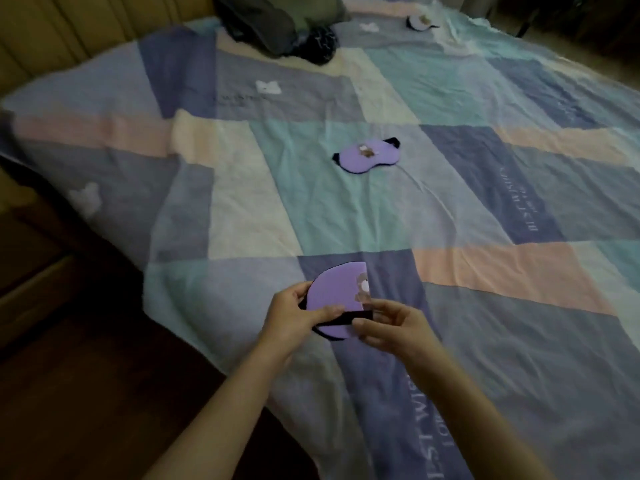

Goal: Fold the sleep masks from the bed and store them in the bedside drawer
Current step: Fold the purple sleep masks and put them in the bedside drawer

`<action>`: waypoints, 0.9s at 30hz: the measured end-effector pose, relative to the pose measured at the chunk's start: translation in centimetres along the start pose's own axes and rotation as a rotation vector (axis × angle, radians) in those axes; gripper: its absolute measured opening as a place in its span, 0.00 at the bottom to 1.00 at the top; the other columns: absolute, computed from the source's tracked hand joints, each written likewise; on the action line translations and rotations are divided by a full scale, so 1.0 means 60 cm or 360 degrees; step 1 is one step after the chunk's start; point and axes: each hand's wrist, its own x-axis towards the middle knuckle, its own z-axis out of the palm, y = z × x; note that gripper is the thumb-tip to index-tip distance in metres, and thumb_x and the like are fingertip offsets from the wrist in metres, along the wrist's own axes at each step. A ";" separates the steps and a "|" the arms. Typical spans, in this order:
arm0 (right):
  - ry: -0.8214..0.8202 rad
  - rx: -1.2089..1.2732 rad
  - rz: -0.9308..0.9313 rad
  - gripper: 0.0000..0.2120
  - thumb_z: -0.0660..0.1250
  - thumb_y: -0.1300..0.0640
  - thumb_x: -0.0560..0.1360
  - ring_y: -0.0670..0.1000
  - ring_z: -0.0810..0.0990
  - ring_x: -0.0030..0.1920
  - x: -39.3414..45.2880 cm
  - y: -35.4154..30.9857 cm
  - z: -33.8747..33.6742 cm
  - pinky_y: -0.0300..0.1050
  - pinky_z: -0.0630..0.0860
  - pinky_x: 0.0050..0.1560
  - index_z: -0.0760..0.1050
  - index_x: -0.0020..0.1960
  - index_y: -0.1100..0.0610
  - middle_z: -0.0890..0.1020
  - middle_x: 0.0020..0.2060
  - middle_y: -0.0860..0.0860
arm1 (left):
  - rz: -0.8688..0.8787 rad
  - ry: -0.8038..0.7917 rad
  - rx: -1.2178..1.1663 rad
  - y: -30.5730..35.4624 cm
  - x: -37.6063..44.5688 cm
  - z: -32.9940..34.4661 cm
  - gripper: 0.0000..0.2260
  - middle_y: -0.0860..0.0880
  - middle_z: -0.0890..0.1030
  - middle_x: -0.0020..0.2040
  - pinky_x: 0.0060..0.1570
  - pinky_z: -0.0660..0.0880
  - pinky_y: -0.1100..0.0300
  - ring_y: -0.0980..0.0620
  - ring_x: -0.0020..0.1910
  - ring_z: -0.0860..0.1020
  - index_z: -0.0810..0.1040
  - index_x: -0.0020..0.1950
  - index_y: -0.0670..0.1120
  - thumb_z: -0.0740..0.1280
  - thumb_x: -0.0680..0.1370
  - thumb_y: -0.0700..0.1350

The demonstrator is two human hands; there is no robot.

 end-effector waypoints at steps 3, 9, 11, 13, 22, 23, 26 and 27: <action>-0.0153 -0.0131 -0.0004 0.12 0.73 0.67 0.69 0.47 0.83 0.36 0.043 -0.005 0.176 0.38 0.79 0.40 0.81 0.52 0.62 0.86 0.36 0.52 | -0.0043 0.0168 -0.0056 -0.018 0.002 -0.185 0.02 0.47 0.84 0.42 0.42 0.77 0.61 0.52 0.41 0.80 0.81 0.44 0.46 0.71 0.73 0.43; -0.0434 -0.0215 -0.0014 0.06 0.70 0.67 0.72 0.51 0.84 0.37 0.096 0.000 0.538 0.39 0.78 0.37 0.81 0.49 0.62 0.86 0.37 0.54 | -0.0064 0.0345 0.0125 -0.033 -0.051 -0.537 0.10 0.48 0.82 0.40 0.39 0.75 0.57 0.54 0.38 0.80 0.81 0.43 0.45 0.66 0.77 0.50; -0.0529 -0.0231 0.0005 0.09 0.70 0.65 0.72 0.54 0.85 0.41 0.099 0.004 0.633 0.43 0.80 0.40 0.81 0.52 0.61 0.86 0.41 0.56 | -0.0099 0.0401 0.0077 -0.041 -0.080 -0.624 0.08 0.49 0.83 0.42 0.40 0.78 0.58 0.54 0.41 0.81 0.81 0.45 0.48 0.65 0.78 0.50; -0.0597 -0.0257 0.0015 0.11 0.71 0.64 0.72 0.57 0.85 0.45 0.101 0.009 0.715 0.48 0.81 0.45 0.80 0.54 0.60 0.86 0.43 0.57 | -0.0144 0.0485 -0.0021 -0.050 -0.105 -0.695 0.08 0.47 0.83 0.44 0.42 0.78 0.57 0.51 0.43 0.82 0.81 0.46 0.46 0.65 0.77 0.48; -0.0725 -0.0544 0.0009 0.11 0.72 0.61 0.71 0.53 0.85 0.44 0.170 0.033 0.978 0.50 0.82 0.46 0.80 0.53 0.59 0.86 0.44 0.56 | -0.0289 0.0784 -0.0342 -0.110 -0.102 -0.919 0.10 0.41 0.84 0.44 0.36 0.74 0.63 0.53 0.38 0.81 0.82 0.48 0.39 0.69 0.76 0.46; -0.0729 -0.0566 0.0020 0.10 0.72 0.61 0.71 0.53 0.86 0.43 0.186 0.034 1.002 0.48 0.82 0.45 0.80 0.53 0.59 0.86 0.44 0.56 | -0.0309 0.0816 -0.0367 -0.115 -0.091 -0.940 0.10 0.43 0.83 0.43 0.34 0.74 0.65 0.54 0.36 0.81 0.82 0.49 0.39 0.69 0.76 0.46; -0.0775 -0.0607 0.0049 0.09 0.72 0.62 0.71 0.54 0.85 0.43 0.236 0.032 1.070 0.47 0.82 0.44 0.81 0.51 0.59 0.86 0.42 0.56 | -0.0337 0.0921 -0.0500 -0.128 -0.052 -0.997 0.09 0.47 0.82 0.39 0.28 0.72 0.68 0.58 0.32 0.79 0.82 0.48 0.40 0.69 0.75 0.46; -0.0785 -0.0628 0.0052 0.09 0.73 0.63 0.71 0.54 0.85 0.43 0.255 0.032 1.090 0.47 0.82 0.44 0.81 0.51 0.59 0.86 0.42 0.56 | -0.0341 0.0943 -0.0547 -0.134 -0.034 -1.015 0.08 0.47 0.82 0.39 0.28 0.72 0.69 0.58 0.32 0.79 0.82 0.48 0.42 0.69 0.75 0.45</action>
